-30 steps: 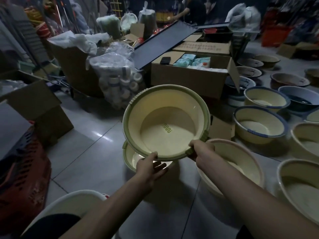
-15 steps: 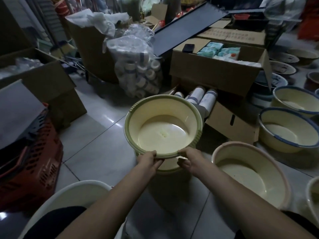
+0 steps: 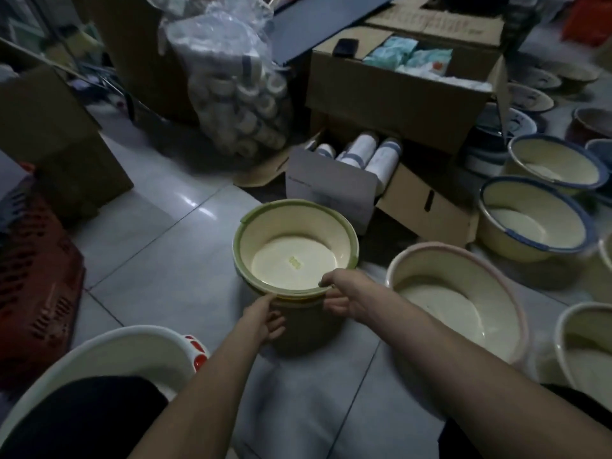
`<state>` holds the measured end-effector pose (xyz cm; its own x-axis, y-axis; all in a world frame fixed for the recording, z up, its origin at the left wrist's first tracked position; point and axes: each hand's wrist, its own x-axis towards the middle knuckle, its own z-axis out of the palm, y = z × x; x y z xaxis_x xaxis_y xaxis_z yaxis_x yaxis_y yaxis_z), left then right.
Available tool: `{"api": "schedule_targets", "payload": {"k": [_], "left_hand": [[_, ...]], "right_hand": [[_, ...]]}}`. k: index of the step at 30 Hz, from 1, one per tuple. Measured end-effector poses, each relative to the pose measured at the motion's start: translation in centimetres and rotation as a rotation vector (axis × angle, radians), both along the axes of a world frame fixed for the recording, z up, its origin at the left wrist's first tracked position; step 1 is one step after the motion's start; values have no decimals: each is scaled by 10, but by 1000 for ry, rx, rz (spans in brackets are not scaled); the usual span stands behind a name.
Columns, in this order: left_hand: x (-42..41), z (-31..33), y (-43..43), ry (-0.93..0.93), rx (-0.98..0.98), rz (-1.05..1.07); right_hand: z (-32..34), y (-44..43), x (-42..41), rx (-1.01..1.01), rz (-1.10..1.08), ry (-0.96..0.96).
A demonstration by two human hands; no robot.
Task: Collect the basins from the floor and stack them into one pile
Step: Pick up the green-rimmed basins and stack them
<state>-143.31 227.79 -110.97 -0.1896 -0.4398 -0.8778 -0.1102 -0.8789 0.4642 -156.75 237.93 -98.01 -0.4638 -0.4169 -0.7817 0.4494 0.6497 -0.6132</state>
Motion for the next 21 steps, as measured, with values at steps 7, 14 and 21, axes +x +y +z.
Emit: {"api": "schedule_targets", "payload": {"k": [7, 14, 21], "left_hand": [[-11, -9, -12, 10, -48, 48], [-26, -28, -6, -15, -91, 81], [-21, -46, 19, -25, 44, 19]], "right_hand": [[-2, 12, -6, 17, 48, 55], [4, 35, -16, 30, 54, 71], [4, 70, -36, 91, 52, 139]]}}
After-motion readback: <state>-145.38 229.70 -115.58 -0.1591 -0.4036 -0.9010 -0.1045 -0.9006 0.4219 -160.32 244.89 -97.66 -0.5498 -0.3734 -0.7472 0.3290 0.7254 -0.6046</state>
